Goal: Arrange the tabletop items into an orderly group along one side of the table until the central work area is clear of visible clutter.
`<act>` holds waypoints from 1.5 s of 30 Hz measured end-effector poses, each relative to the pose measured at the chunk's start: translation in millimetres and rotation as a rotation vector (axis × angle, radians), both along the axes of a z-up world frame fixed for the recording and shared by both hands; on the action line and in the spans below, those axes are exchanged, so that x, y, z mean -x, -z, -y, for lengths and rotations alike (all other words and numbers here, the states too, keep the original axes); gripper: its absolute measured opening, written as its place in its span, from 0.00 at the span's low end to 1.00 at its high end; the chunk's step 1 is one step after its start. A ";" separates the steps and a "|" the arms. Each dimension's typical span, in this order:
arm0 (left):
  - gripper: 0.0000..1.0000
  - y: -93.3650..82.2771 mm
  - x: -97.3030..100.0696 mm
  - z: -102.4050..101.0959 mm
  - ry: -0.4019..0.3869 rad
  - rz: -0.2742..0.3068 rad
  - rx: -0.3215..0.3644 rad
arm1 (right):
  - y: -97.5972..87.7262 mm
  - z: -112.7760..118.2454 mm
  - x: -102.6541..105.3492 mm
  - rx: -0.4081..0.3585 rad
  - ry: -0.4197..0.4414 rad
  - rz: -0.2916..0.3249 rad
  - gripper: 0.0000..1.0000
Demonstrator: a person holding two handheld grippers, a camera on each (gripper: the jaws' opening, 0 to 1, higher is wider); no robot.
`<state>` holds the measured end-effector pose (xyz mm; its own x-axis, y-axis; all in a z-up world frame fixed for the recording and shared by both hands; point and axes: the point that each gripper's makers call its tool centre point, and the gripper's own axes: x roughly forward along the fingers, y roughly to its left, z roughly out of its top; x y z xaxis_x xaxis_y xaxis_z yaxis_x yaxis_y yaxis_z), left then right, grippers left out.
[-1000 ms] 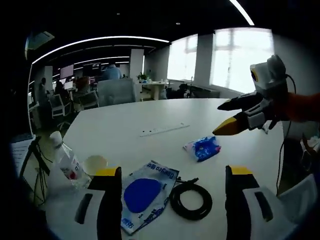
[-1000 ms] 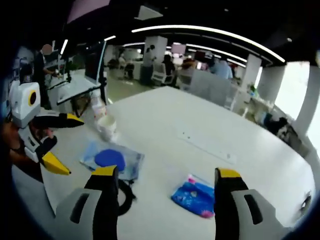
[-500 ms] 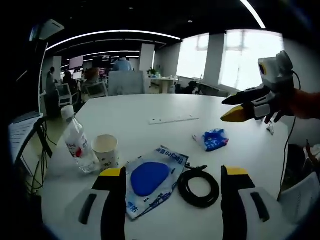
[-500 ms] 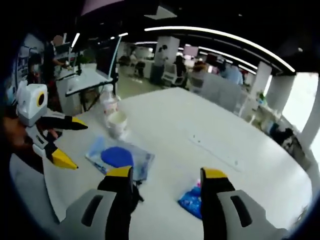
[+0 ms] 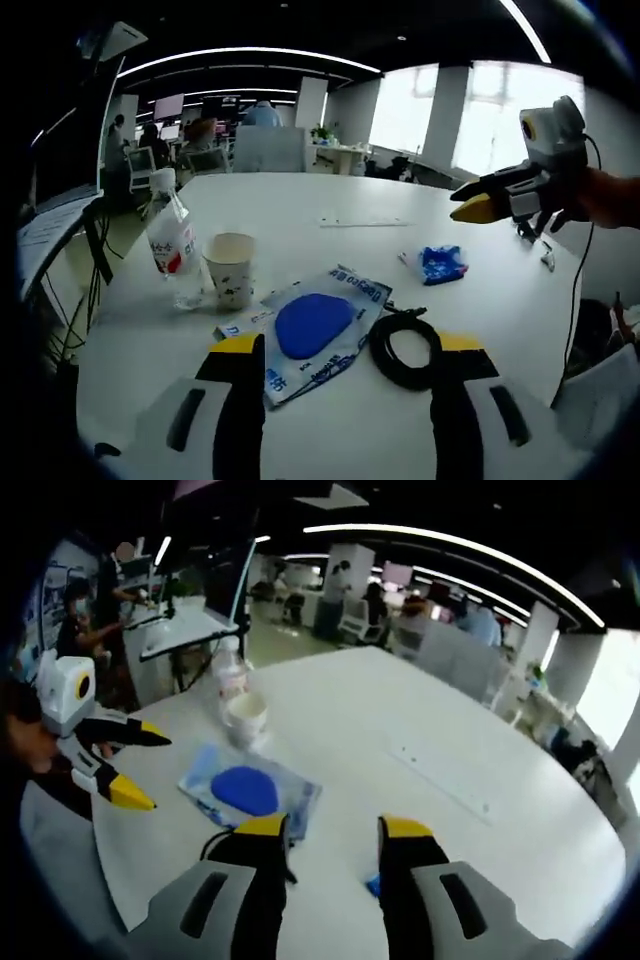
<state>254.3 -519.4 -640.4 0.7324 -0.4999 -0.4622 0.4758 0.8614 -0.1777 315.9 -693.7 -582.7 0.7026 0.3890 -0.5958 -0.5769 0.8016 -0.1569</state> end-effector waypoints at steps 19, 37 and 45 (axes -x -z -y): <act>0.60 15.7 -3.1 -24.2 -0.100 -0.052 0.010 | 27.3 -13.9 -8.6 -0.028 -0.028 -0.081 0.24; 0.54 40.9 -14.5 -40.4 -0.141 -0.125 -0.048 | 66.3 -28.3 -29.1 -0.060 -0.072 -0.171 0.16; 0.49 59.0 -22.0 -38.7 -0.135 -0.165 -0.051 | 86.6 -27.1 -29.3 -0.056 -0.073 -0.207 0.15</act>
